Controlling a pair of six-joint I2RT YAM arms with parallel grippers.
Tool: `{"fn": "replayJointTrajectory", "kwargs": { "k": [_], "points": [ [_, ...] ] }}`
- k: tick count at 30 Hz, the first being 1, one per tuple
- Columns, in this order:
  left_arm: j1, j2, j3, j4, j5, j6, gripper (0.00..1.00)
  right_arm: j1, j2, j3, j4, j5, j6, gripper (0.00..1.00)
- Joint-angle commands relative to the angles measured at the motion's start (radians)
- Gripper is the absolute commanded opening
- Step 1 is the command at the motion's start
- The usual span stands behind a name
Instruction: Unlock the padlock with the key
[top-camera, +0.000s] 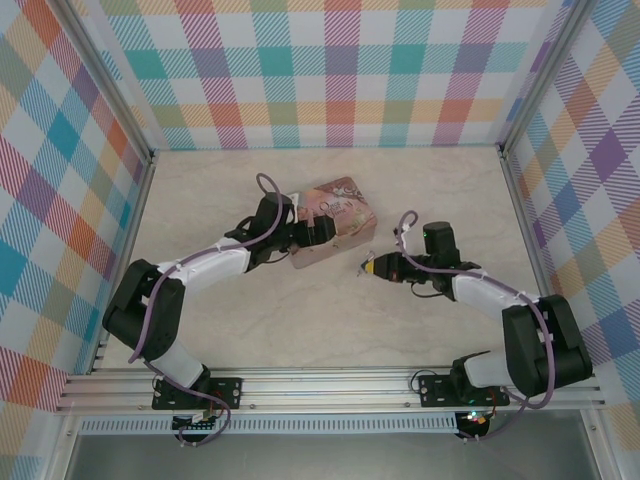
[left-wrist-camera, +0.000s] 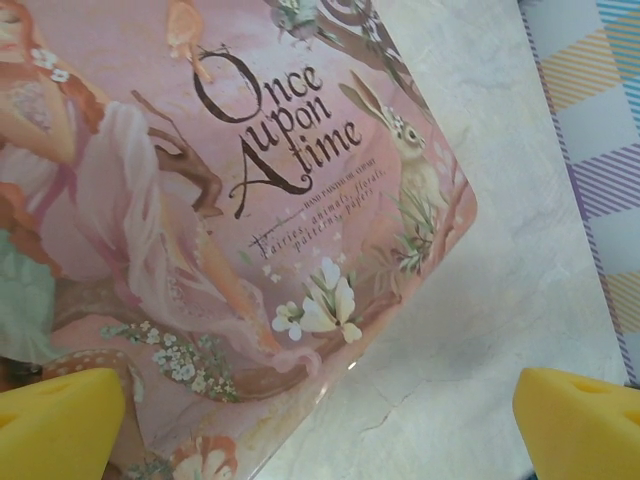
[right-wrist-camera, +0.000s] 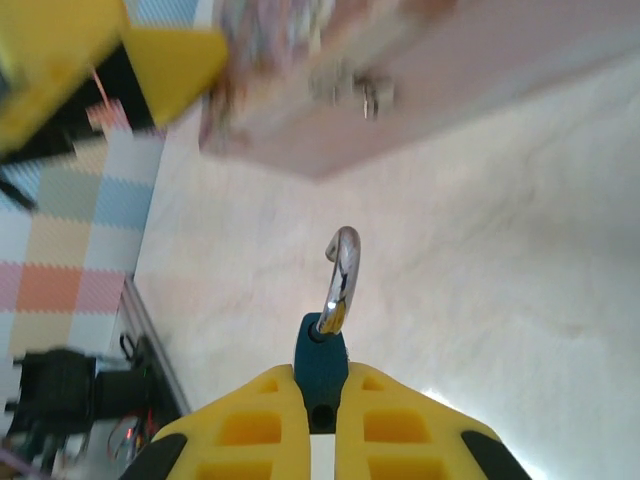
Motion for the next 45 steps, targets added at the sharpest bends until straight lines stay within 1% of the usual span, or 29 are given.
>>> {"fn": "replayJointTrajectory", "kwargs": {
  "k": [1, 5, 8, 11, 13, 16, 18, 21, 23, 26, 28, 29, 31, 33, 36, 39, 42, 45],
  "points": [
    [0.037, -0.013, -0.008, -0.153, 0.011, 0.012, 1.0, 0.06, 0.009, -0.021, -0.174, -0.046, -0.055, 0.1],
    [0.069, -0.072, 0.005, -0.152, 0.028, 0.01, 1.0, 0.107, 0.091, -0.004, -0.183, -0.049, -0.037, 0.1],
    [0.09, -0.108, 0.001, -0.162, 0.027, 0.009, 1.0, 0.122, 0.162, 0.034, -0.226, -0.043, -0.043, 0.11],
    [0.107, -0.139, -0.005, -0.177, 0.021, 0.01, 1.0, 0.124, 0.211, 0.058, -0.262, -0.023, -0.053, 0.14],
    [0.119, -0.156, -0.009, -0.186, 0.016, 0.008, 1.0, 0.124, 0.214, 0.062, -0.268, 0.005, -0.052, 0.18],
    [0.138, -0.183, -0.013, -0.201, 0.014, 0.007, 1.0, 0.124, 0.188, 0.064, -0.288, 0.069, -0.05, 0.28],
    [0.155, -0.203, -0.016, -0.208, 0.013, 0.009, 1.0, 0.12, 0.155, 0.062, -0.3, 0.12, -0.048, 0.41],
    [0.184, -0.231, -0.014, -0.227, 0.004, 0.012, 1.0, 0.097, 0.096, 0.064, -0.331, 0.19, -0.051, 0.51],
    [0.208, -0.252, -0.015, -0.245, -0.012, 0.015, 1.0, 0.066, 0.038, 0.063, -0.358, 0.252, -0.05, 0.56],
    [0.256, -0.289, -0.022, -0.272, -0.059, 0.021, 1.0, 0.019, -0.079, 0.063, -0.392, 0.371, -0.069, 0.65],
    [0.291, -0.319, -0.037, -0.296, -0.127, 0.024, 1.0, -0.012, -0.167, 0.07, -0.416, 0.474, -0.096, 0.74],
    [0.307, -0.333, -0.047, -0.303, -0.17, 0.027, 1.0, -0.025, -0.202, 0.071, -0.417, 0.521, -0.098, 0.81],
    [0.339, -0.369, -0.085, -0.301, -0.278, 0.04, 1.0, -0.064, -0.28, 0.061, -0.375, 0.599, -0.132, 0.9],
    [0.368, -0.401, -0.141, -0.261, -0.345, 0.08, 1.0, -0.1, -0.334, 0.05, -0.327, 0.672, -0.168, 1.0],
    [0.386, -0.44, -0.231, -0.164, -0.442, 0.157, 1.0, -0.17, -0.367, 0.023, -0.219, 0.732, -0.254, 1.0],
    [0.401, -0.446, -0.294, -0.106, -0.507, 0.236, 1.0, -0.257, -0.343, -0.025, -0.072, 0.749, -0.306, 1.0],
    [0.404, -0.438, -0.371, 0.004, -0.529, 0.35, 1.0, -0.315, -0.263, -0.08, 0.104, 0.732, -0.326, 1.0],
    [0.406, -0.434, -0.483, 0.192, -0.528, 0.427, 1.0, -0.339, -0.142, -0.114, 0.288, 0.684, -0.33, 1.0]
  ]
}}
